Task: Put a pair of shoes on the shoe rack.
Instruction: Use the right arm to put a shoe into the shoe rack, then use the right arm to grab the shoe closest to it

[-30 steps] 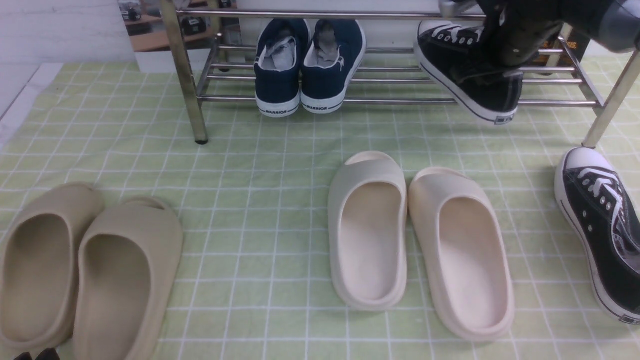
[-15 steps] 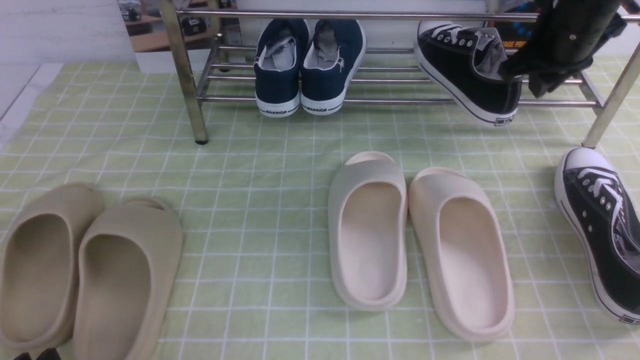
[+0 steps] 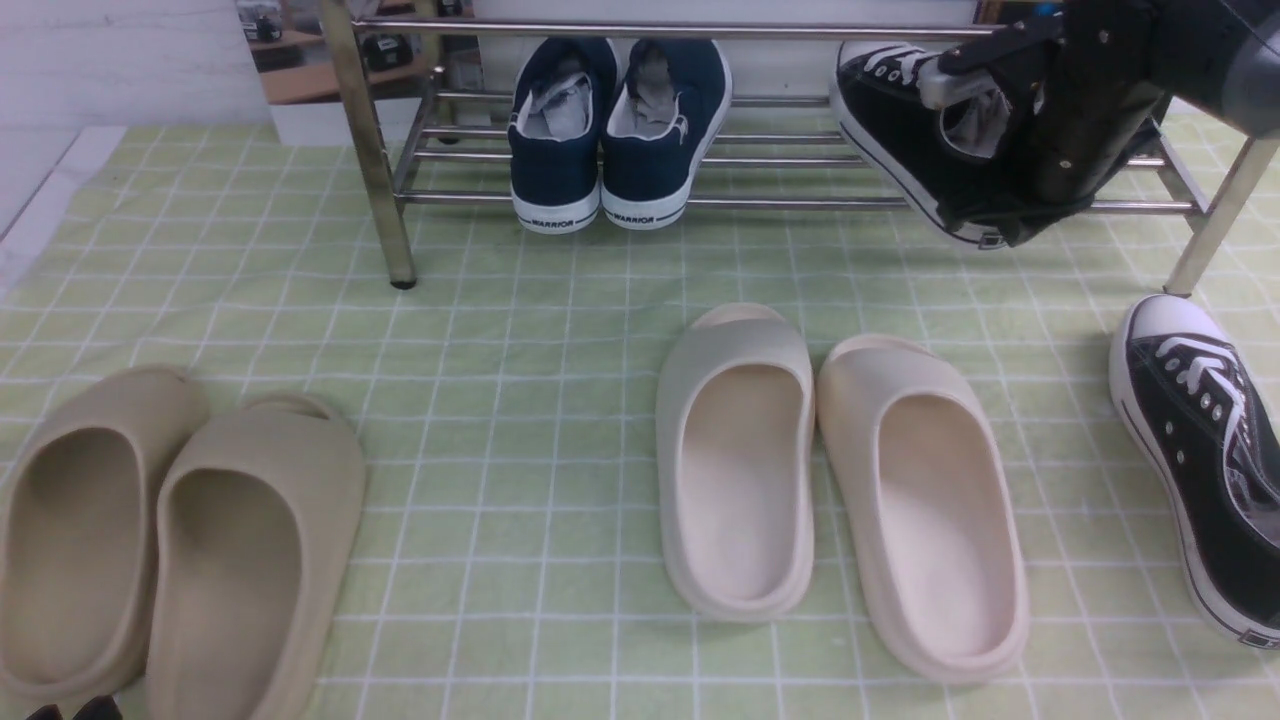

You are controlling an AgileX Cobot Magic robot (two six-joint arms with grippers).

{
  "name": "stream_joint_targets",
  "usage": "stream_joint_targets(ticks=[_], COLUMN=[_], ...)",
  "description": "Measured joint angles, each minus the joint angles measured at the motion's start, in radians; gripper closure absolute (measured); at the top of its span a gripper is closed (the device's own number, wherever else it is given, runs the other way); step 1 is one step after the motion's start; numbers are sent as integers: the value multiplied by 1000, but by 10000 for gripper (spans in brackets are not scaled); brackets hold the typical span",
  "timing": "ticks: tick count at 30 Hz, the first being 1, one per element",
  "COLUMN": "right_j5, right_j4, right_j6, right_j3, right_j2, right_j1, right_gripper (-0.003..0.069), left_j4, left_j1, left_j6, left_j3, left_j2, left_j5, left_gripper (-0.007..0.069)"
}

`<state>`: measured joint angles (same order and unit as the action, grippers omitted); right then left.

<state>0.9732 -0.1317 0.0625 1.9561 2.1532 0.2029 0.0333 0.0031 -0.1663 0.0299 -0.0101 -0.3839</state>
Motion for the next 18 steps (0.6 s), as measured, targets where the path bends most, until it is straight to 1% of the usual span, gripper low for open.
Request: stream_joint_targets(ticks=[8,11,14,15,16,17,18], right_j5=[-5,56,145,151,181,233,246], right_j4=[20,22,22,22,22,22,22], right_j6=[-1,-1,-1,-1,-1,-1,-1], right_j3=[0,0,0,0,0,-1,-4], right_j2=[-12,-66,-144,-150,-172,-215,-241], right_j1=[15,18,18,18,18,18,18], right_gripper=[659,645,597,597,568,521,482], left_j4=[0,0,0,0,0,0,0], left_j1=[0,0,0,0,0,0,0], left_j6=[0,0,0,0,0,0,0], left_j3=[0,0,0,0,0,0,0], left_j2=[0,0,0,0,0,0,0], left_j5=[0,0,0,0,0,0,0], left_gripper=[400,400,400,400,399,397,397])
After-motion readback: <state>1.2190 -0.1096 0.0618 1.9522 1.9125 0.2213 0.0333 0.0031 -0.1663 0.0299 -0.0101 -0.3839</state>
